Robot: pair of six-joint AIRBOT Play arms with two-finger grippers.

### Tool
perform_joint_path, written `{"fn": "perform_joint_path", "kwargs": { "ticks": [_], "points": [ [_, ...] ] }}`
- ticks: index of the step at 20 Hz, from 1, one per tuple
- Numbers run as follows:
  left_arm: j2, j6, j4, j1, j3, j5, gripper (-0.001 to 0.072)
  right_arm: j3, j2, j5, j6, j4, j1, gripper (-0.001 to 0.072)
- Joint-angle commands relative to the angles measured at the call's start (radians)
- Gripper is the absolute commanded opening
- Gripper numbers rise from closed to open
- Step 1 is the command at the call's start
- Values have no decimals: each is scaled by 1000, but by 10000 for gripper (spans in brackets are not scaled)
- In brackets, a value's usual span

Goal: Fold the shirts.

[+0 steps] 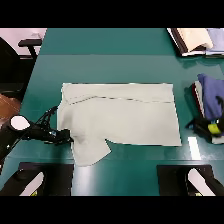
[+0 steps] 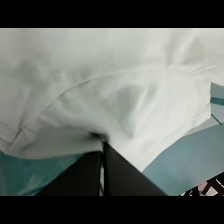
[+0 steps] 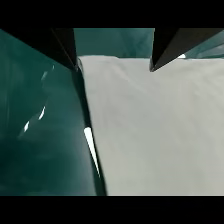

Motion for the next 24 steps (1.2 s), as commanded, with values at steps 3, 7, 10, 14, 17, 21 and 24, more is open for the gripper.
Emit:
{"fn": "perform_joint_path", "kwargs": {
  "ticks": [3,7,10,14,17,21,24],
  "points": [
    [0,14,-2,0,9,20,28,-242,43,-12,10,-14,-167,501],
    [0,21,-2,0,9,27,28,-193,-63,-61,16,75,-87,499],
    [1,21,-2,0,9,21,28,-168,-149,-121,20,92,18,365],
    [1,23,30,0,9,-42,26,-112,-190,-143,19,69,169,33],
    [92,-10,74,0,9,-93,25,-63,-119,-107,19,-14,246,15],
    [296,-106,98,0,9,-292,25,-12,57,67,20,-111,264,15],
    [374,-122,106,0,75,-430,25,55,177,174,20,-216,264,14]
  ]
}}
